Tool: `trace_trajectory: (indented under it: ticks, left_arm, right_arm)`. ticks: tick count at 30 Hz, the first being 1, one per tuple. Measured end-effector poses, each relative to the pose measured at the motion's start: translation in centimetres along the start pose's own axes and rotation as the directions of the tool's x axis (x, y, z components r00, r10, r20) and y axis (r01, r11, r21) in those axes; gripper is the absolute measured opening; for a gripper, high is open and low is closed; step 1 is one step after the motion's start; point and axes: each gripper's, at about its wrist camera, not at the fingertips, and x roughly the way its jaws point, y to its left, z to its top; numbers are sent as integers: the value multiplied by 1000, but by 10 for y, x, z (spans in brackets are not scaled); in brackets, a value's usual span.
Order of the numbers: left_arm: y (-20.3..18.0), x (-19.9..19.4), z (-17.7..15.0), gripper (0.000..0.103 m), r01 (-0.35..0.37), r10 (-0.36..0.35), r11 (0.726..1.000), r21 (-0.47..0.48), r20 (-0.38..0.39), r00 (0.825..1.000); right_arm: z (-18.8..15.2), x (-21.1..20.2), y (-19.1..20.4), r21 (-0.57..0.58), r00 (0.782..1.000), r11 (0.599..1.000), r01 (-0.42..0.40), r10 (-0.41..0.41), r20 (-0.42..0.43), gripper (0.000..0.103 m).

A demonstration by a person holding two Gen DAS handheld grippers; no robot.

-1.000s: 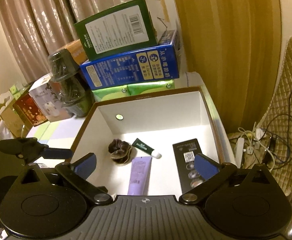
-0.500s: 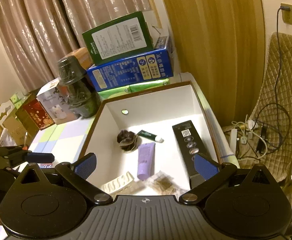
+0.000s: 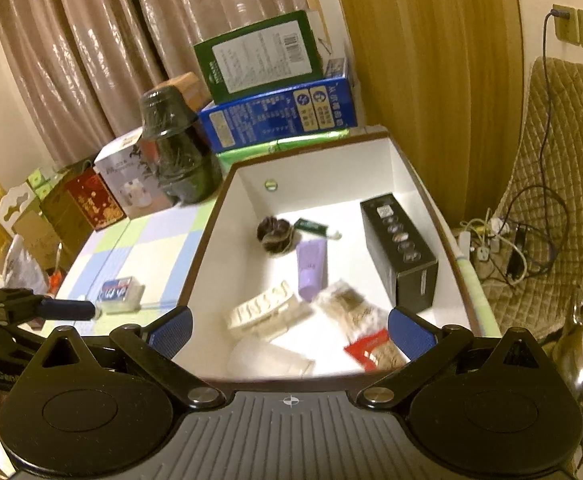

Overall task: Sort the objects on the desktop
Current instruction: 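Move both tools back over the pill bottle and floss box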

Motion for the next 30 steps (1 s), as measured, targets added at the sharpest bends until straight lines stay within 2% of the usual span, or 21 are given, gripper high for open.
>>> trace_trajectory:
  ticks: [14, 25, 30]
  left_arm:
    - [35, -37, -41, 91, -34, 33, 998, -51, -26, 999]
    - [78, -61, -70, 91, -98, 94, 988, -119, -39, 995]
    - [104, -71, -85, 91, -140, 133, 976, -164, -49, 990]
  right_arm:
    - [-41, -6, 50, -60, 994, 997, -38, 32, -107, 101]
    - [-55, 19, 106, -148, 981, 982, -119, 93, -172, 101]
    - [-59, 28, 135, -198, 977, 968, -157, 123, -174, 101]
